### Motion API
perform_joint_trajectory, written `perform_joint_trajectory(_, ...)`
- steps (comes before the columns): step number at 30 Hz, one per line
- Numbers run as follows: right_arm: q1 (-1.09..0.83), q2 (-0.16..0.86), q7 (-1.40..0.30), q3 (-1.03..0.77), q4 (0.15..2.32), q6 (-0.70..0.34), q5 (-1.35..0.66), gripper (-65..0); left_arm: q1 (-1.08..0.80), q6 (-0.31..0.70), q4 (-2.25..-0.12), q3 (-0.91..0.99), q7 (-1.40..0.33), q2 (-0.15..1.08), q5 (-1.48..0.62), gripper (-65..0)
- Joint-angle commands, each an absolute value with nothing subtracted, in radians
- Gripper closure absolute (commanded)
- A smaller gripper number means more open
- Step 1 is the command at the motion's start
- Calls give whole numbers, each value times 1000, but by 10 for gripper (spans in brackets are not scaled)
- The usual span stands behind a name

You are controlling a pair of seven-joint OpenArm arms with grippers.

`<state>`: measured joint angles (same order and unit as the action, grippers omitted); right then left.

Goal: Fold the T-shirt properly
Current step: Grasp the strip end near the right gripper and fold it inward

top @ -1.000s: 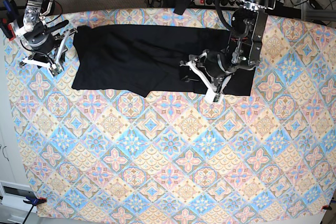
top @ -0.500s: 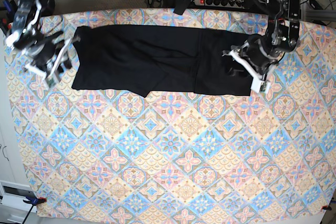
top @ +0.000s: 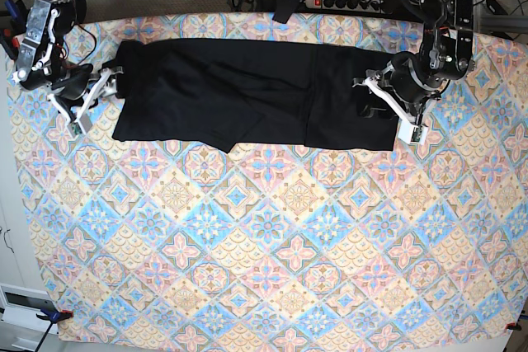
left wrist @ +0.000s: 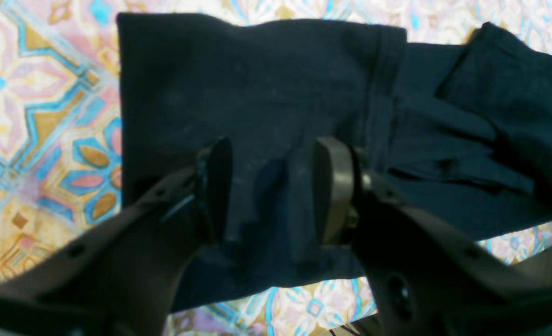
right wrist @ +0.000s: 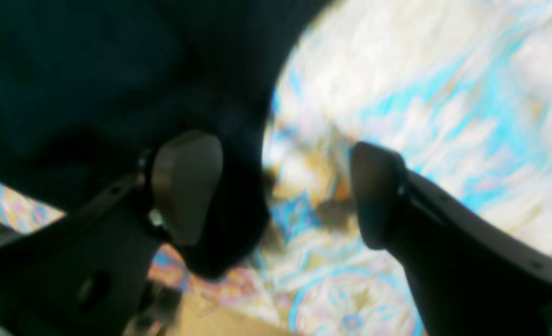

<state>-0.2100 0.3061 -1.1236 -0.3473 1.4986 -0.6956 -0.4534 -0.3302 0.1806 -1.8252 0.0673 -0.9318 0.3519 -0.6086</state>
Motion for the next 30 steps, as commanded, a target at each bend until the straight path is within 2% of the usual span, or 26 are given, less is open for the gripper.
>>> perform_joint_trajectory(1, -171, 325, -1099, -355, 1506, -698, -473, -464, -325, 185, -1842, 71, -917, 360, -621, -281)
perform_joint_trajectory(14, -154, 297, -1099, -349, 1443, -698, -515, -464, -326, 185, -1842, 71, -915, 360, -621, -281)
perform_joint_trajectory(25, -153, 295, -1052, -346, 1290, -698, -604, -464, -325, 185, -1807, 71, -915, 360, -621, -281)
perform_joint_trajectory(30, -157, 260, -1058, -346, 1277, -698, -604, -464, -325, 186, -1801, 71, -914, 360, -621, -281)
